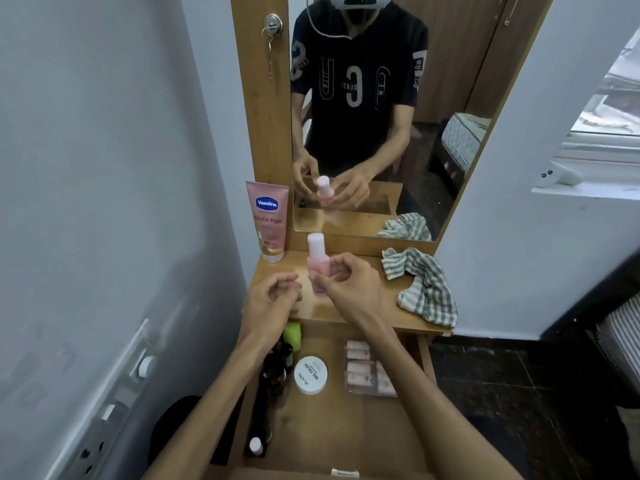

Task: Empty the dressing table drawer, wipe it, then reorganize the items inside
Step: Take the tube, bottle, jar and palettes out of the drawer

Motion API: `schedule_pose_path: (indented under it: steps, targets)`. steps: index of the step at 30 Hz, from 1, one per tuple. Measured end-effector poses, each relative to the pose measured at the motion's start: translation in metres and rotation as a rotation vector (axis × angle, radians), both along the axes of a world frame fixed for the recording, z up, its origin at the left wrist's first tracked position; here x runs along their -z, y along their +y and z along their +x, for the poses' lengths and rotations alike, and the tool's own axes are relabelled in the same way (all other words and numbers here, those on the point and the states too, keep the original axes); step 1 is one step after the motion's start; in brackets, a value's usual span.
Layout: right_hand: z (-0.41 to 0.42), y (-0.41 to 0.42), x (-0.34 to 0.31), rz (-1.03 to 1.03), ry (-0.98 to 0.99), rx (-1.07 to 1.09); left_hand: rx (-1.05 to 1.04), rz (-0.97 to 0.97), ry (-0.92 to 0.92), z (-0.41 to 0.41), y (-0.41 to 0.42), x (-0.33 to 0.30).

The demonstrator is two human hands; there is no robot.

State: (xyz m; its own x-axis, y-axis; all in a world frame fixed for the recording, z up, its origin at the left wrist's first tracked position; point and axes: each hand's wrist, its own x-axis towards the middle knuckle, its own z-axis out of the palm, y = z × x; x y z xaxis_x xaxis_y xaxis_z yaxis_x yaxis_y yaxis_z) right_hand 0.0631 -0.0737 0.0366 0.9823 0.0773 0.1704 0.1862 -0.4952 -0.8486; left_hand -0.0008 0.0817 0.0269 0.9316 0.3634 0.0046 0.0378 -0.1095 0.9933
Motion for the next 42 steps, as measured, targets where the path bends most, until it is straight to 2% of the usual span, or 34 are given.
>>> schedule_pose_path:
  steps: [4, 8, 17, 25, 29, 31, 34, 36, 42]
  targets:
    - [0.038, 0.043, 0.010, 0.059, -0.038, 0.073, 0.098, 0.035, -0.004, 0.037, 0.005, -0.008]
    - [0.063, 0.066, 0.021, 0.088, -0.057, 0.099, 0.108, 0.084, 0.022, 0.062, 0.013, 0.001]
    - [0.073, 0.067, 0.034, 0.096, -0.093, 0.071, 0.095, 0.100, 0.067, 0.075, 0.018, 0.015]
    - [0.024, 0.018, 0.029, 0.049, -0.190, 0.102, -0.183, 0.142, -0.032, 0.019, -0.024, 0.003]
    - [-0.026, -0.027, 0.032, -0.030, -0.066, 0.031, -0.087, 0.116, 0.056, -0.017, -0.066, 0.019]
    - [-0.048, -0.048, 0.038, -0.114, 0.007, 0.036, 0.029, 0.214, 0.177, -0.031, -0.083, 0.034]
    - [-0.073, -0.074, 0.051, -0.357, 0.127, 0.082, 0.139, 0.410, 0.391, -0.043, -0.100, 0.061]
    - [-0.083, -0.085, 0.059, -0.466, 0.197, 0.098, 0.181, 0.461, 0.501, -0.049, -0.111, 0.071]
    - [-0.094, -0.090, 0.076, -0.552, 0.494, 0.029, 0.219, 0.356, 0.578, -0.053, -0.124, 0.070]
